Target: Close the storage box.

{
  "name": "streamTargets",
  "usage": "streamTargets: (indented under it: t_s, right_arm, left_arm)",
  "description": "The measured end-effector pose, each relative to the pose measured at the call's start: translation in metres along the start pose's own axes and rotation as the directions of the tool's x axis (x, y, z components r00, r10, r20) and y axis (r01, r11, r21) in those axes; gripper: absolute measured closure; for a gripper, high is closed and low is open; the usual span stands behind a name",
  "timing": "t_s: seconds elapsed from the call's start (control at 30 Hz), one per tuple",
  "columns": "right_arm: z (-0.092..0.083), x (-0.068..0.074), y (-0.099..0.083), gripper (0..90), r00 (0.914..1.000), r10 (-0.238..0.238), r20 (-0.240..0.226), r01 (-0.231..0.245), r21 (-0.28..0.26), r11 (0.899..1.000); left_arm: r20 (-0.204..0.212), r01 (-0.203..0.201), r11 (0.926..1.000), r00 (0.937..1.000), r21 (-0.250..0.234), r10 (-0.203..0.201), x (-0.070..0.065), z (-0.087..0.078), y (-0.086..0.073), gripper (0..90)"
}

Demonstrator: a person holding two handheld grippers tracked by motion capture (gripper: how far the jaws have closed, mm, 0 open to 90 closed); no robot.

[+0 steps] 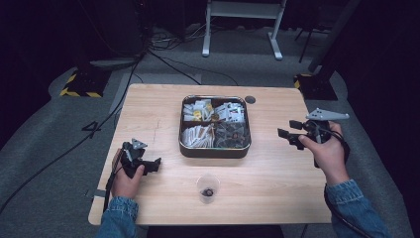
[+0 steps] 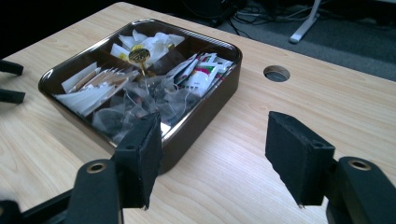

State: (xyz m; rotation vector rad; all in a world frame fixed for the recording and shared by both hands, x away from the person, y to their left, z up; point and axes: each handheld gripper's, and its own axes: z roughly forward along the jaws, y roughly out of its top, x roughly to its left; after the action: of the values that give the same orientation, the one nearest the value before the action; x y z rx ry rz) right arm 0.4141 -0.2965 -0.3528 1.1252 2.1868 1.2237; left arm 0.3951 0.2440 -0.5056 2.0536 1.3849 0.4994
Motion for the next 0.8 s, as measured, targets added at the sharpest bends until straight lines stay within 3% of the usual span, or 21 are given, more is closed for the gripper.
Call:
streamTargets:
  t_s: [0.1, 0.33, 0.53, 0.63, 0.8]
  right_arm:
    - [-0.006, -0.006, -0.016, 37.1, 0.9999, 0.009, -0.009, -0.009, -0.008, 1.000]
    - [-0.011, -0.025, -0.054, 37.1, 0.9992, 0.033, 0.022, -0.033, -0.007, 0.999]
    - [-0.015, -0.040, -0.071, 37.1, 0.9987, 0.048, 0.018, -0.048, -0.001, 0.999]
    - [-0.011, -0.045, -0.079, 36.9, 0.9975, 0.069, 0.017, -0.069, 0.023, 0.997]
    - [0.000, -0.050, -0.096, 37.0, 0.9978, 0.060, 0.026, -0.062, 0.064, 0.996]
  left_arm:
    - [-0.003, 0.001, 1.0000, 1.0000, 0.002, -0.001, 0.000, -0.001, 0.000, 0.3]
    - [-0.005, 0.001, 1.0000, 1.0000, 0.001, -0.001, 0.000, -0.001, 0.000, 0.3]
    - [-0.003, 0.002, 1.0000, 1.0000, 0.002, -0.002, 0.000, -0.001, 0.000, 0.3]
    - [-0.002, 0.003, 1.0000, 1.0000, 0.003, -0.003, 0.000, -0.001, 0.000, 0.3]
    - [-0.001, 0.004, 1.0000, 1.0000, 0.002, -0.004, 0.000, 0.000, 0.000, 0.2]
